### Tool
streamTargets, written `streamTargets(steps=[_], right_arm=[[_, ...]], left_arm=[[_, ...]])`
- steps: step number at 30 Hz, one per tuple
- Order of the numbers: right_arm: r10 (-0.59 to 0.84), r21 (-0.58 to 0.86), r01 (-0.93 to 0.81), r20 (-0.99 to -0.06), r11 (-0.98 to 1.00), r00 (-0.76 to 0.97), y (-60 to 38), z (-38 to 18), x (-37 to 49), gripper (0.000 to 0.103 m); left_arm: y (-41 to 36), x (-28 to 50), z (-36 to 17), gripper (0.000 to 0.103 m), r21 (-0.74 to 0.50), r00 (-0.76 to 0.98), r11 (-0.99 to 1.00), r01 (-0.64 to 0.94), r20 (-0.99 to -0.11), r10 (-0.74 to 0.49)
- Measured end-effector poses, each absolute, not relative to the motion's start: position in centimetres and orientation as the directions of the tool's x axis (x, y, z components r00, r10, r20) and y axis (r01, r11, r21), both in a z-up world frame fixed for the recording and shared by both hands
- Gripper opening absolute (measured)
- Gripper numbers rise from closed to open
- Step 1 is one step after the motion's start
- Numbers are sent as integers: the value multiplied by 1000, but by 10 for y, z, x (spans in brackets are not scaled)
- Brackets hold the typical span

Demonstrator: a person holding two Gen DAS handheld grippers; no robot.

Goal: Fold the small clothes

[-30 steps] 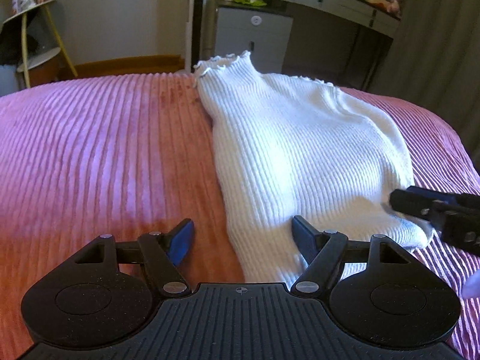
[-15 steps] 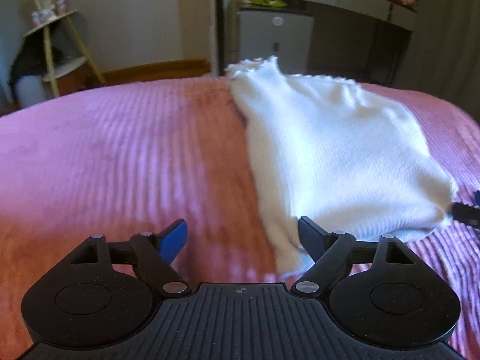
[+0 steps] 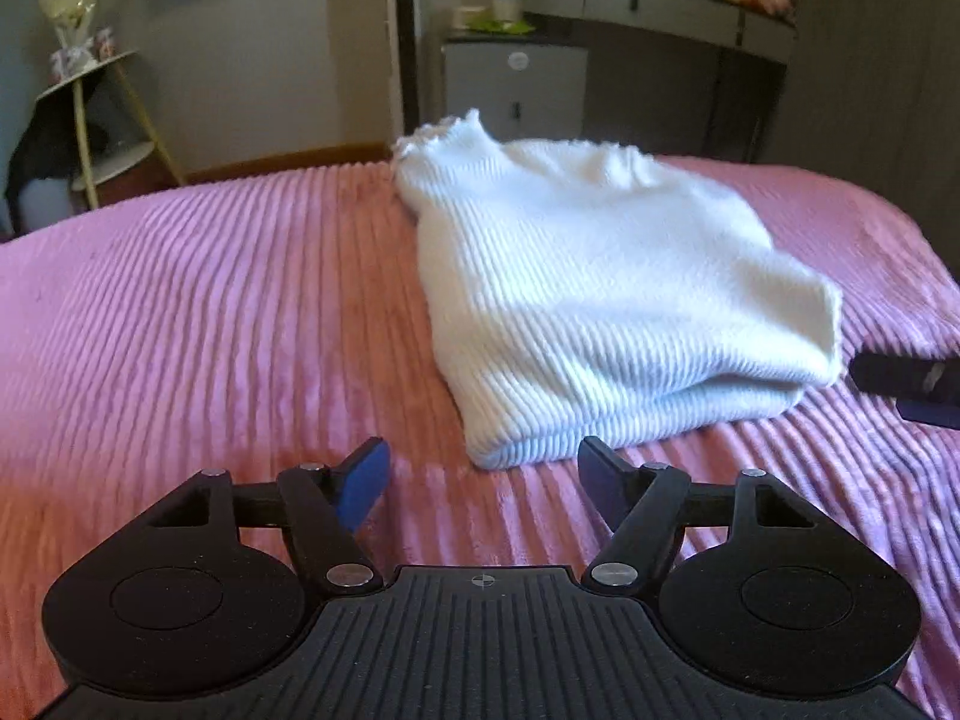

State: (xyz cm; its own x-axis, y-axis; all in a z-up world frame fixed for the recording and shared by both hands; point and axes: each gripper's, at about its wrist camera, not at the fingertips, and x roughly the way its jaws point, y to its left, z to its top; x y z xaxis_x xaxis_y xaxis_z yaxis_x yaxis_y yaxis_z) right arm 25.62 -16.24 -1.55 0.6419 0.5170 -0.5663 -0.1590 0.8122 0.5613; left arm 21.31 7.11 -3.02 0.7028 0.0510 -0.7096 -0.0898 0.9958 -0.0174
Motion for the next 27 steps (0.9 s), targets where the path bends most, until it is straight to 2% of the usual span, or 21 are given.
streamTargets(steps=[3,8,10,12,15,16,18,19,21,25,26,27], right_arm=[[642,751,-75,-502,656,580,-166,-32,272,55],[663,783,-9,-521,622,537,-134,-52,298,52],[654,793,20,-517,609,552,-126,-58,304,37],[652,813,56,-504,579,566,-121,-64,304,10],[681,856,77,-458,511,571,-117,-71,297,9],[673,845,67,-469,531,572,-117,-73,294,9],[621,783,74,-543,617,566,-117,-80,293,6],[624,787,75,-539,612,565,-118,-86,293,6],[626,784,64,-539,618,563,-118,-86,293,7],[592,677,-57,-596,734,542,-111,-64,293,8],[581,650,-76,-613,756,536,-112,-59,291,9],[565,621,-91,-630,778,532,-114,-54,288,16]], left_arm=[[77,218,-38,75,-67,706,992,-103,-707,25],[91,213,-39,73,-137,731,979,-152,-683,17],[98,211,-38,71,-172,737,970,-173,-676,12],[103,210,-36,70,-194,742,965,-176,-670,0],[108,200,-26,63,-226,765,954,-195,-644,4],[110,197,-20,63,-246,779,950,-194,-627,-4],[108,191,-5,68,-262,819,951,-165,-574,-16],[105,196,-2,75,-249,825,957,-145,-565,-22],[98,209,-5,78,-227,810,966,-123,-585,-34],[99,235,-45,76,-237,698,957,-169,-714,-53],[102,231,-50,76,-248,711,955,-163,-700,-61],[102,227,-49,76,-236,720,960,-148,-691,-59]])
